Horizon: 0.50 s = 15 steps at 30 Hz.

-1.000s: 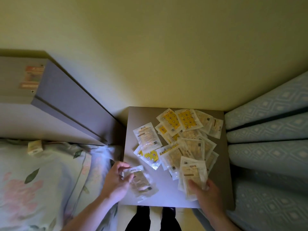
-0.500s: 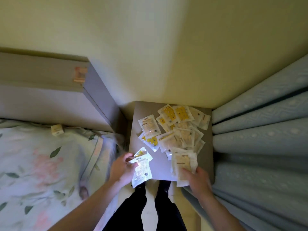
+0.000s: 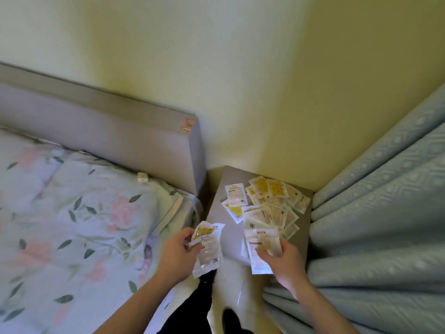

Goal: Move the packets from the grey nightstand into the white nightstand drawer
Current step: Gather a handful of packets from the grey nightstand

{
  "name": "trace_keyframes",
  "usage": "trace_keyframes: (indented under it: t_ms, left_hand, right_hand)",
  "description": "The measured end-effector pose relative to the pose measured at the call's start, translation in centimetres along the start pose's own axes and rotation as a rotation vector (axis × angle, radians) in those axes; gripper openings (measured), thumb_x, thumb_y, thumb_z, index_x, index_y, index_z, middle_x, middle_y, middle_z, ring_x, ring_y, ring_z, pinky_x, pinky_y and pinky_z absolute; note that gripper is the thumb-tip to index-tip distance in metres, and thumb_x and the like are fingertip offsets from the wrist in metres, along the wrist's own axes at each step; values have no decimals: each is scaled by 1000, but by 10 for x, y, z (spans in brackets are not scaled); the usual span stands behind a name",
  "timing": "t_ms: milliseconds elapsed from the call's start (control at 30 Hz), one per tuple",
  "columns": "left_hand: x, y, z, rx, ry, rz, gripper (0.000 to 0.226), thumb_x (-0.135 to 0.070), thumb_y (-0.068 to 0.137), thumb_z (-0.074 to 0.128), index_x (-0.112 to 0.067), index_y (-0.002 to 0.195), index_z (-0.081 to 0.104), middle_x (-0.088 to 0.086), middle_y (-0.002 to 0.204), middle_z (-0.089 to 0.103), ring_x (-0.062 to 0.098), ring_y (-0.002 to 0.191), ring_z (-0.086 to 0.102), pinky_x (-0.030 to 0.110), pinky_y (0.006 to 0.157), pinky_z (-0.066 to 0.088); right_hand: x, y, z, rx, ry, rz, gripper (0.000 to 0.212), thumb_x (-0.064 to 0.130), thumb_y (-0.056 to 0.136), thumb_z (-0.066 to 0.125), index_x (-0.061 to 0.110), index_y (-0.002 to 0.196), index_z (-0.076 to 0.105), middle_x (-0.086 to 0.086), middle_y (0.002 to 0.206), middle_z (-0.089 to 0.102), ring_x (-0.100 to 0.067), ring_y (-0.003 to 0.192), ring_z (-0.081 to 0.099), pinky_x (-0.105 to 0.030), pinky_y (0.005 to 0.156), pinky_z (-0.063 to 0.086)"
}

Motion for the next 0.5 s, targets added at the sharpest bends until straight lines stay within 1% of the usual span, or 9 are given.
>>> trace_keyframes:
  t_ms: [100,167,233,267,333,367,433,467,500]
  left_hand:
    - [14,-47,-7,-73,-30,-53,19,-12,88,74,-30,85,66,-14,79,69,5,61,60,20,63,46]
    - [24,-80,-13,-114,-35,-92,18,-16,89,74,-33,90,66,-19,81,70,4,66,64,24,66,49]
    - [35,-111,-24,-167,-54,-126,16,-19,89,74,-33,92,67,-19,82,70,6,66,65,29,68,53]
    - [42,-126,-30,-198,-66,-144,14,-20,89,75,-32,92,68,-15,82,71,9,66,66,32,70,55]
    - [58,-156,-43,-262,-78,-177,11,-22,88,75,-29,90,67,-10,80,72,11,68,66,36,72,56]
    - [66,-172,-50,-298,-84,-191,11,-23,88,75,-30,89,67,-11,80,72,8,67,65,34,70,55]
    - [82,-206,-67,-386,-112,-206,12,-23,88,75,-31,88,66,-16,78,71,2,62,61,29,64,50]
    - [91,-225,-75,-429,-125,-216,12,-22,89,74,-30,86,65,-17,76,69,2,59,58,27,61,46]
    - [102,-246,-84,-469,-143,-235,13,-21,89,73,-28,83,64,-16,72,67,3,56,55,26,58,42]
  right_hand:
    - [13,-17,9,89,-63,-127,22,23,81,84,30,99,74,18,92,77,-4,92,72,-29,81,57]
    - [21,-30,16,130,-99,-185,20,23,82,84,32,97,73,20,88,76,6,85,68,-22,75,53]
    - [29,-47,24,169,-113,-213,19,22,83,83,30,97,74,19,85,75,9,83,67,-14,72,50]
    - [32,-56,29,197,-123,-226,19,24,84,83,29,100,75,17,89,76,7,86,68,-16,76,53]
    - [37,-73,44,265,-167,-253,21,28,84,83,32,104,75,15,97,77,0,94,70,-25,83,57]
    - [38,-84,54,305,-179,-273,20,26,84,83,34,101,74,16,96,77,0,93,70,-23,81,57]
    - [42,-107,76,375,-207,-329,21,20,83,83,37,90,73,20,86,77,3,84,70,-17,72,54]
    - [43,-119,89,405,-237,-352,20,19,82,84,36,86,74,20,83,77,2,81,71,-19,70,56]
    - [44,-133,103,446,-270,-379,19,19,81,84,35,87,76,18,84,77,-2,81,72,-26,72,59]
Point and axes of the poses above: each hand's wrist, its own y-axis towards the middle knuckle, its own z-axis out of the palm, x = y × z, the point moved 5 cm from there along y, towards the middle knuckle
